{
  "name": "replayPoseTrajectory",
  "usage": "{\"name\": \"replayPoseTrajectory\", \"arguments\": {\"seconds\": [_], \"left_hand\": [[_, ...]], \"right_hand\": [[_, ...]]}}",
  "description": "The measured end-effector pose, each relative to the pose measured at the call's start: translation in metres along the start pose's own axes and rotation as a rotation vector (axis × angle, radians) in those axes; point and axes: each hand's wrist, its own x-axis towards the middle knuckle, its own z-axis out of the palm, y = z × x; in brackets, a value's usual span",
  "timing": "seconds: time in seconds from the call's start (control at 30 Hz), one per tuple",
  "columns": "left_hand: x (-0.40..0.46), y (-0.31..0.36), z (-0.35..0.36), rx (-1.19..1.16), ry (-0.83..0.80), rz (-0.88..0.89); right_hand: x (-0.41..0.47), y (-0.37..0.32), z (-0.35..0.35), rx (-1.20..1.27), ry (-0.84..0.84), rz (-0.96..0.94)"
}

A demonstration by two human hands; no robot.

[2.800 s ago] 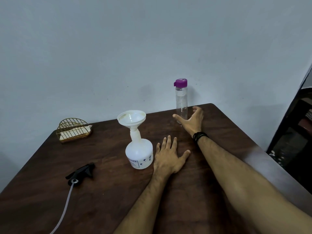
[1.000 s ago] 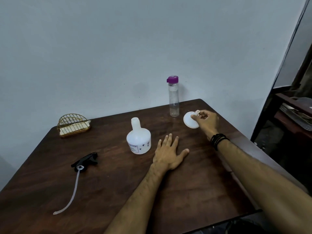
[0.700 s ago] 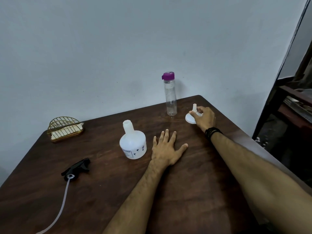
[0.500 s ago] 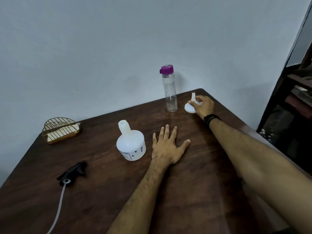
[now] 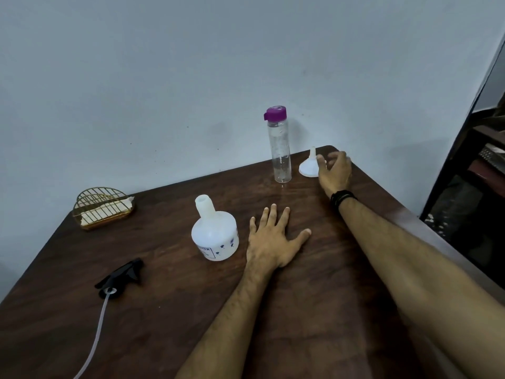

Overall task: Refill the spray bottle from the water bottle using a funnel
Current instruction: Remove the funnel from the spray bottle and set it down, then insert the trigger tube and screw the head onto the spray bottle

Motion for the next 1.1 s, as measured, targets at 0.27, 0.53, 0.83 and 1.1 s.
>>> {"name": "replayPoseTrajectory", "arguments": {"seconds": [0.27, 0.53, 0.83, 1.1], "left_hand": [[-0.014, -0.003, -0.009, -0.074, 0.076, 0.047], [-0.101, -0.056, -0.025, -0.079, 0.147, 0.261], [-0.165, -0.142, -0.052, -0.120, 0.757, -0.098], [-0.189, -0.209, -0.082, -0.286, 0.755, -0.821]], "right_hand": [[-0.082, -0.011, -0.011, -0.085, -0.349, -0.134], [-0.131, -0.032, -0.012, -0.140, -0.484, -0.208], [-0.195, -0.081, 0.026, 0.212, -0.694, -0.196], [-0.231, -0.107, 0.059, 0.295, -0.742, -0.191]]}}
